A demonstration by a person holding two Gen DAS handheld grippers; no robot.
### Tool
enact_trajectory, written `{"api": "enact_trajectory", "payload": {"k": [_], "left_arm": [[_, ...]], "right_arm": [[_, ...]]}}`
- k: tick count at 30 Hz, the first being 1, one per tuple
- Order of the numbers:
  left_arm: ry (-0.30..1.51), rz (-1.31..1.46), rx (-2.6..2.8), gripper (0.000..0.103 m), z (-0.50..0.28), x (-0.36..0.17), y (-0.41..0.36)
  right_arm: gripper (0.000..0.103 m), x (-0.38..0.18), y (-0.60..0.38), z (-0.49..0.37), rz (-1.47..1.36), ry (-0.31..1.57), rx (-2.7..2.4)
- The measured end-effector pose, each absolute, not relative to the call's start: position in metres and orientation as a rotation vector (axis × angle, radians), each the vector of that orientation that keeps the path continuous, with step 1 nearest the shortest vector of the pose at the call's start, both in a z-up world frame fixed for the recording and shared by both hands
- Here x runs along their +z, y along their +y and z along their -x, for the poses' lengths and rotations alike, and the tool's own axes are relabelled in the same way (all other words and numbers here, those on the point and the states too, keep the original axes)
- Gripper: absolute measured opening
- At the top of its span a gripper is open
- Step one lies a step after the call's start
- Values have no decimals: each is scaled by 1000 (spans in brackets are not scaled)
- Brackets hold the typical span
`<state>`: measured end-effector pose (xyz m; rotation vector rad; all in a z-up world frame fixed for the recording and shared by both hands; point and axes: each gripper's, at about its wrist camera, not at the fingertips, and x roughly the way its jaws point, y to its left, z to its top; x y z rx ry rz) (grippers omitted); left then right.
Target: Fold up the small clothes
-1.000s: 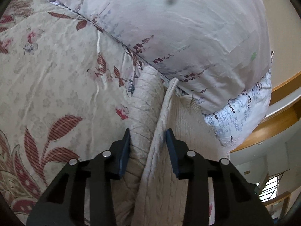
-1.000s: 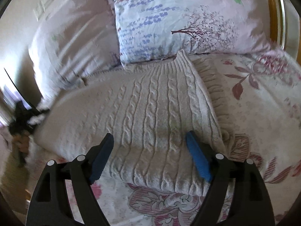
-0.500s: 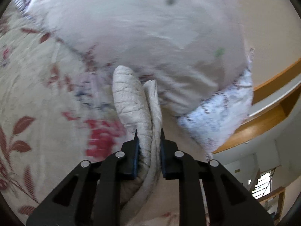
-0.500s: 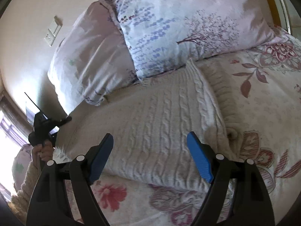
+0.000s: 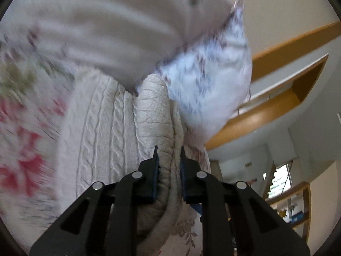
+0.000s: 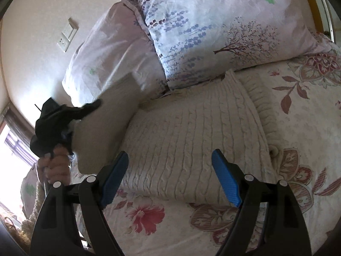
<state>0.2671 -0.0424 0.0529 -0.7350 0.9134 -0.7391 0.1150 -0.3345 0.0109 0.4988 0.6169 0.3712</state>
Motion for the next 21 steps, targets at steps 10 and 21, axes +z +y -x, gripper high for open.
{"api": "enact_trajectory", "payload": {"k": [10, 21], "left_arm": [[989, 696, -756, 19, -271, 19, -81], [832, 688, -657, 64, -236, 45, -11]], "right_arm": [[82, 10, -332, -135, -579, 683, 392], [80, 18, -313, -174, -682, 761, 479]]}}
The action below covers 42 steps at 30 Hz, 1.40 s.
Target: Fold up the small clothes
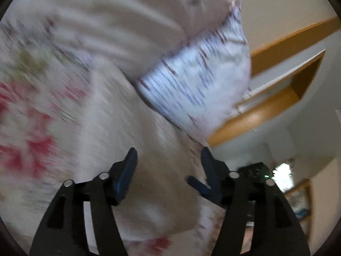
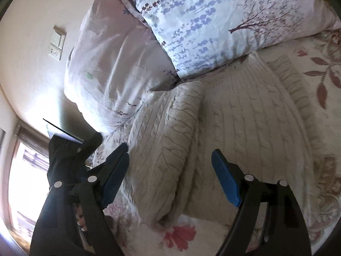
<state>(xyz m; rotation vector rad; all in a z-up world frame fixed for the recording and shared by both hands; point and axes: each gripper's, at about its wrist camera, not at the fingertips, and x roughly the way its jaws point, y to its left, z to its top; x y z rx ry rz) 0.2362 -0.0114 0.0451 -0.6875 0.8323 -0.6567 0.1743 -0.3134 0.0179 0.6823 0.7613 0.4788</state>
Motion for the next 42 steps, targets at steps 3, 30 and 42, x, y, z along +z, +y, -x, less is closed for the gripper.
{"api": "enact_trajectory", "payload": {"k": [3, 30, 42], "left_arm": [[811, 574, -512, 66, -237, 44, -1], [815, 499, -621, 91, -240, 14, -11], [817, 425, -667, 101, -230, 21, -28]], "right_arm": [[72, 13, -310, -187, -702, 795, 469], [17, 23, -286, -213, -552, 736, 390], [16, 59, -297, -188, -312, 680, 215]]}}
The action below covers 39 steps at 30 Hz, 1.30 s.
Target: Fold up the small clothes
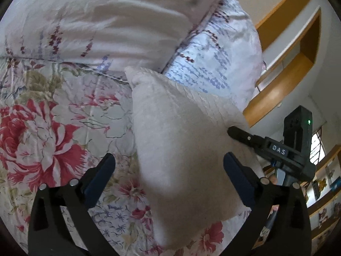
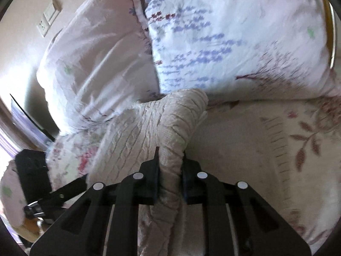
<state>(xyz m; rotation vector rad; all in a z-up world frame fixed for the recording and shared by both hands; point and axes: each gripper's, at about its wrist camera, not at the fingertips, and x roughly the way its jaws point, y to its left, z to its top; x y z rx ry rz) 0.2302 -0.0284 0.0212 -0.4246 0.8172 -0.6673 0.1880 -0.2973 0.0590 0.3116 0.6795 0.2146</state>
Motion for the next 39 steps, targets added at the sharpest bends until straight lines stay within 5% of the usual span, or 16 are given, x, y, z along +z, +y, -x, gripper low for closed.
{"api": "enact_trajectory", "payload": {"k": [30, 34, 36, 39], "left_arm": [[793, 328, -768, 101, -212, 13, -61], [747, 304, -788, 101, -206, 15, -62], [758, 298, -796, 101, -207, 14, -63], [803, 313, -806, 101, -210, 8, -66]], "right_arm": [[17, 20, -383, -198, -370, 736, -60], [28, 15, -392, -193, -441, 738, -40], [43, 15, -397, -186, -475, 744, -30], [48, 12, -407, -166, -539, 735, 9]]}}
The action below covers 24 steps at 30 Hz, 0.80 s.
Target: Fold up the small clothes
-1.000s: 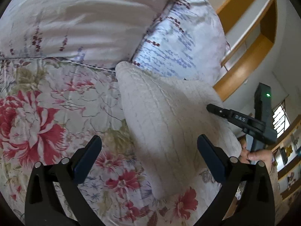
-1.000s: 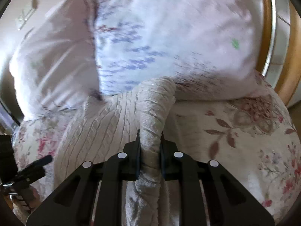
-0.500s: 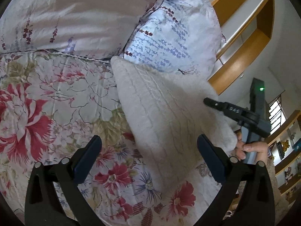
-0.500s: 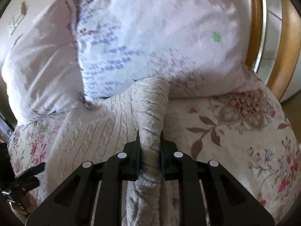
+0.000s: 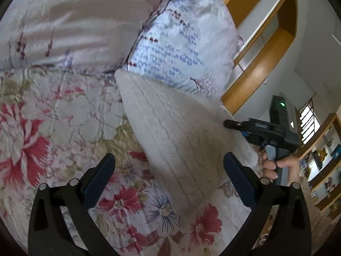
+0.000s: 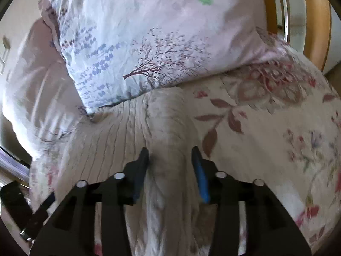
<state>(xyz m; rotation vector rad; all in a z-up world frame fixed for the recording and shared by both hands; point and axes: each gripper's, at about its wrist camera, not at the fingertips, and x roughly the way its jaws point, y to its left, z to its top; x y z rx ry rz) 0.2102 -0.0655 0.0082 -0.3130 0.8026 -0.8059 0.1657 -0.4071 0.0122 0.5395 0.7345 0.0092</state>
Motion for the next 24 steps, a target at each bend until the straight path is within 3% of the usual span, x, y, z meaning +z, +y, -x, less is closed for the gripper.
{"api": "enact_trajectory", "payload": {"k": [8, 10, 11, 12, 13, 19, 24], "left_arm": [[891, 406, -789, 100, -205, 4, -68], [902, 387, -772, 95, -203, 5, -73], [910, 376, -762, 92, -203, 4, -77], [920, 377, -765, 82, -204, 3, -80], [932, 378, -771, 69, -204, 2, -82], [969, 298, -775, 33, -200, -4, -91], [956, 274, -781, 20, -189, -5, -86]], "right_arm": [[48, -11, -424, -109, -692, 709, 155], [47, -16, -420, -105, -682, 718, 175], [40, -17, -417, -105, -667, 725, 176], [18, -18, -413, -105, -647, 728, 180], [17, -19, -411, -104, -632, 722, 175], [13, -5, -410, -92, -577, 629, 160], [11, -19, -412, -93, -555, 666, 132]]}}
